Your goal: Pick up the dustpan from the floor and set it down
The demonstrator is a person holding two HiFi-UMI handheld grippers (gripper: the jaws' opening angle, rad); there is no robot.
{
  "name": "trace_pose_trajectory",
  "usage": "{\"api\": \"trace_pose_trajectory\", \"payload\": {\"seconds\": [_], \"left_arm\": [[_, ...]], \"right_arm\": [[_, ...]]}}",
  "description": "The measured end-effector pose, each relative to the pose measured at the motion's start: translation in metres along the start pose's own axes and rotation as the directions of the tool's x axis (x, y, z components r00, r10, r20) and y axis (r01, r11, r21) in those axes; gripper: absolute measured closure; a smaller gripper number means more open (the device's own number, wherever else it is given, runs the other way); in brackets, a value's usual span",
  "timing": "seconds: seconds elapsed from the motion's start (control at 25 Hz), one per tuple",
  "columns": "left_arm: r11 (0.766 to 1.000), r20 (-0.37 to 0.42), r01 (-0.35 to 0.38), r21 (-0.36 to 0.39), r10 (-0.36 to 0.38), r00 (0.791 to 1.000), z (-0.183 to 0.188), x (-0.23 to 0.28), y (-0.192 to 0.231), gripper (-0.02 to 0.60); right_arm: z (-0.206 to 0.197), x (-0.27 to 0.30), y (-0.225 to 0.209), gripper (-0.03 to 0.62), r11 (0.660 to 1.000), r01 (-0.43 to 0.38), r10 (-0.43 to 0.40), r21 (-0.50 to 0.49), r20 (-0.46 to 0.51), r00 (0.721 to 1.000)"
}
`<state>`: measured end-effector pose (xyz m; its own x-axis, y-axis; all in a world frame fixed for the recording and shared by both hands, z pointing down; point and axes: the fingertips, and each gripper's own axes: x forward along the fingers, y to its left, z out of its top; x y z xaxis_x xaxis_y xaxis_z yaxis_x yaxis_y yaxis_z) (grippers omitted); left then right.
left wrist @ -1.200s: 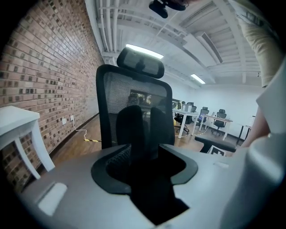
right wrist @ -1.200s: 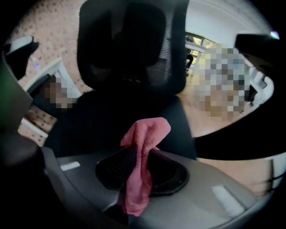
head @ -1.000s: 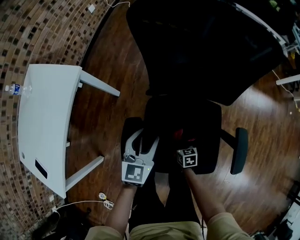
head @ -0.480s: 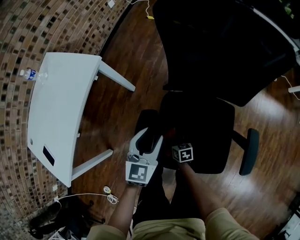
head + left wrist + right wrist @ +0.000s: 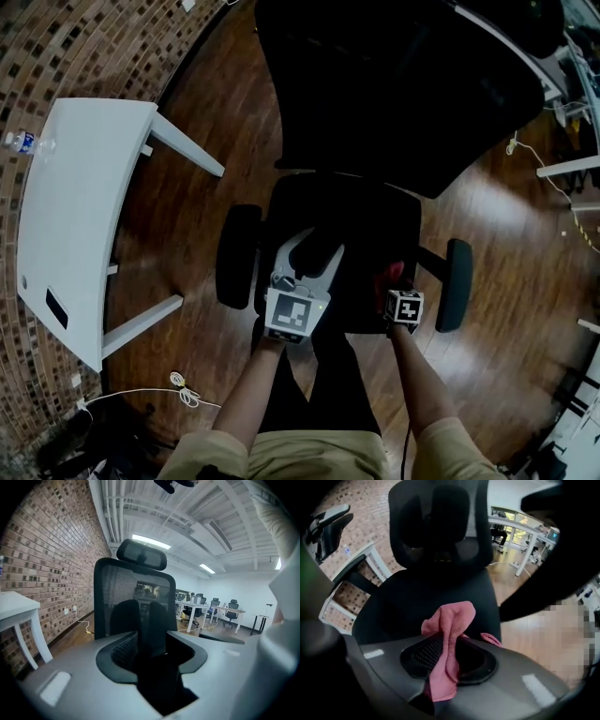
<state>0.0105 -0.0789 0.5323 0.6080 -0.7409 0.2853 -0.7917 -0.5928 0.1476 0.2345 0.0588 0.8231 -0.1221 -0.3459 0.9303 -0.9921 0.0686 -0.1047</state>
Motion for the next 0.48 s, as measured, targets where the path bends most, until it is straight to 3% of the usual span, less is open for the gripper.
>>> {"api": "trace_pose_trajectory", "payload": {"seconds": [0.16,0.24,0.36,0.48], "left_arm": [[0.999,-0.002,0.047,0.018,-0.047,0.999,0.009,0.014,-0.019,0.403],[0.998,-0.011,0.049,0.027,-0.049,0.999,0.011,0.014,-0.017,0.403],[0.999,-0.015,0.030,0.044,-0.029,0.999,0.013,0.009,-0.001,0.407],[0.998,-0.006,-0.005,0.058,0.005,1.000,0.022,-0.006,0.027,0.407]], "right_arm": [[-0.010,-0.013,-0.011,0.508,0.997,0.020,-0.020,0.081,0.008,1.000],[-0.006,-0.013,-0.003,0.507,0.990,-0.008,0.002,0.140,0.041,0.999],[0.006,-0.007,0.038,0.507,0.980,-0.113,0.099,0.162,0.089,0.991],[0.015,-0.003,0.108,0.507,0.970,-0.230,0.224,0.080,0.081,0.971]]}}
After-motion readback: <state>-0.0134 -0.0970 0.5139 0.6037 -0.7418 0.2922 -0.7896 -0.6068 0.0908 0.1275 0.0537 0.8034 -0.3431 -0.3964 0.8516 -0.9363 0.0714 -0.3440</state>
